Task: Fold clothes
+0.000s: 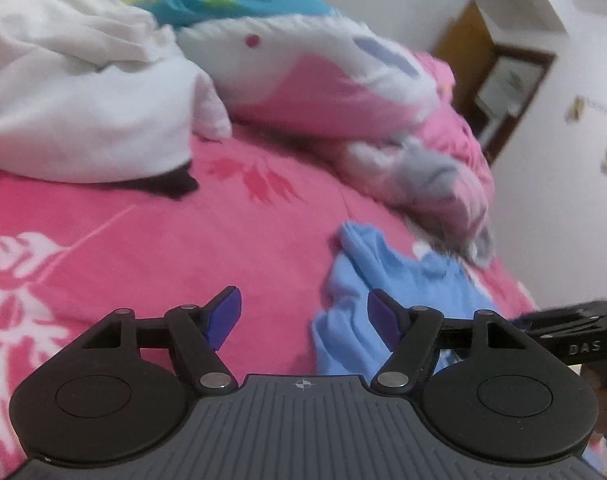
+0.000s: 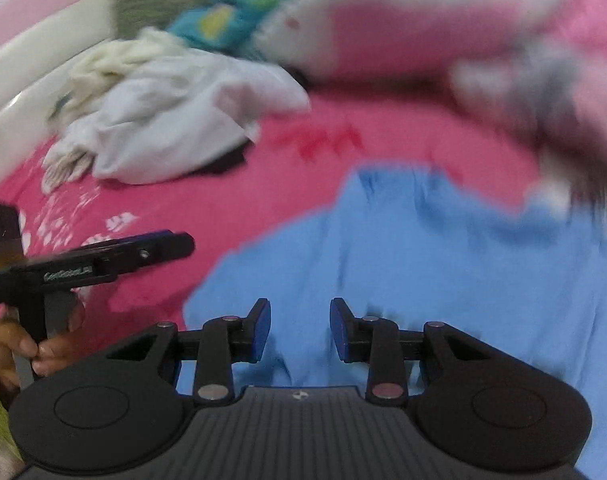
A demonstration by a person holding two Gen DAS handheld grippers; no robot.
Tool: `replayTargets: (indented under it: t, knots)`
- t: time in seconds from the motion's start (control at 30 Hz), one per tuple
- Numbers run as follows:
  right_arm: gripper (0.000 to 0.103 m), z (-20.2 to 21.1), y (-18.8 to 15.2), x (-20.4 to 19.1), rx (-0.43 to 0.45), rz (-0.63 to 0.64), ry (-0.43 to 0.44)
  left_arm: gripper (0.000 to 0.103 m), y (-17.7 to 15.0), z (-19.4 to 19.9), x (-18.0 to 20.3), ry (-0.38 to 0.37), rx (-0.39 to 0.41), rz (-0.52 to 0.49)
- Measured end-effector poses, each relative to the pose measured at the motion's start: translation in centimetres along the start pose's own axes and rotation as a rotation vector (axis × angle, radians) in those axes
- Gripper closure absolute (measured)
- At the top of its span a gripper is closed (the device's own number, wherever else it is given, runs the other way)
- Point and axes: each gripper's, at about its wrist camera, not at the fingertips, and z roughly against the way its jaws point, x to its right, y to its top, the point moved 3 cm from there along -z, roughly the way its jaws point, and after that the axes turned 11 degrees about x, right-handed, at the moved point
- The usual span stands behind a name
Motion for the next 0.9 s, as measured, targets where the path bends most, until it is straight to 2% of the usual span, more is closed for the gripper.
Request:
replayTargets:
  t: [0.13, 0.27, 0.4, 0.47, 0.5, 0.57, 0.7, 0.8, 0.9]
  knots:
    - [0.068, -0.9, -2.4, 3.1, -0.055, -0.228, 0.023, 0.033, -0.7, -1.2, 0.0, -0.001, -0.049, 0.001]
    - [0.068, -0.7, -2.9, 3.9, -0.026, -0.352, 0.098, 0.033, -1.0, -1.5, 0.0, 0.005, -0.056, -0.011]
    - [0.068, -0.7, -3.5, 3.9, -0.019, -0.335, 0.098, 0.033, -1.1, -1.4, 0.2, 0.007, -0.056, -0.025]
    - [0.081, -1.1, -3.9, 3.7, -0.022, -0.300, 0.081, 0.033, -1.0, -1.3, 0.2, 0.007, -0.055, -0.028]
    - [0.093, -1.0, -3.9, 3.5, -0.014, -0.282, 0.074, 0.033, -1.0, -1.3, 0.1, 0.005, -0.054, -0.027]
    - [0.100, -0.4, -3.2, 3.3, 0.029, -0.282, 0.090, 0.033, -1.0, -1.4, -0.1, 0.003, -0.055, -0.017]
    - [0.100, 0.9, 0.0, 2.8, 0.137, -0.258, 0.126, 0.033, -0.6, -1.1, -0.5, -0.015, -0.041, 0.024]
    - [0.100, 0.6, 3.2, 2.3, 0.187, -0.253, 0.156, 0.033, -0.4, -0.9, -0.9, -0.029, -0.029, 0.056]
    - [0.100, -0.6, 6.1, 1.5, 0.214, -0.242, 0.190, 0.033, 0.3, -0.2, -1.1, -0.089, -0.001, 0.086]
